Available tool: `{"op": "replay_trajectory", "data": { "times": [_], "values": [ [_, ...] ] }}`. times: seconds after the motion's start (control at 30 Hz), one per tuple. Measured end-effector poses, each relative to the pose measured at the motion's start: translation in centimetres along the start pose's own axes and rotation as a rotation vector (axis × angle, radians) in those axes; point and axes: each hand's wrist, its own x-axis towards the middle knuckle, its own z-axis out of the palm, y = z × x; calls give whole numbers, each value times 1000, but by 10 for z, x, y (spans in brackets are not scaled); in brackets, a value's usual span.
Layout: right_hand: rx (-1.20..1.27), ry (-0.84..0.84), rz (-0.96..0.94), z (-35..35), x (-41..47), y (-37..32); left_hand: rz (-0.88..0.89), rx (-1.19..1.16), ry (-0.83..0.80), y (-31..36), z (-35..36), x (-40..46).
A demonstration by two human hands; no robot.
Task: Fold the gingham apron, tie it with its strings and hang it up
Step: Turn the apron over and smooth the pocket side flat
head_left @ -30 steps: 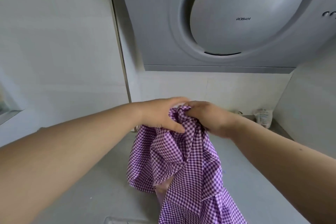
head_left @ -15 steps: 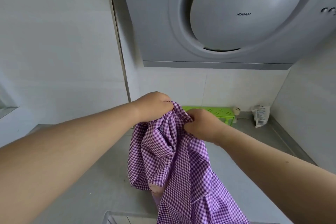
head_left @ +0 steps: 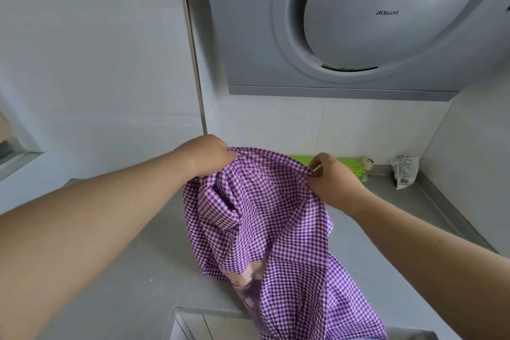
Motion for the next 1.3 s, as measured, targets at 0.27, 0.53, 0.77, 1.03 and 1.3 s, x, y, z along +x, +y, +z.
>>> {"op": "replay_trajectory", "data": {
  "times": [0.27,0.53,0.77,1.03,1.3],
  "values": [
    [563,-568,57,19,-12,-13,-93,-11,53,-23,-9,-1],
    [103,-866,-4,14,-11,3,-158,148,109,-53,-24,6],
    [-483,-763,-35,5,-20,35,-211,235,109,-58,-20,23],
    [-517,-667,118,-38,-17,112,-19,264,-13,3,23,56],
    [-640,-554,274,-91,15,204,181,195,-150,85,81,99]
  ]
}}
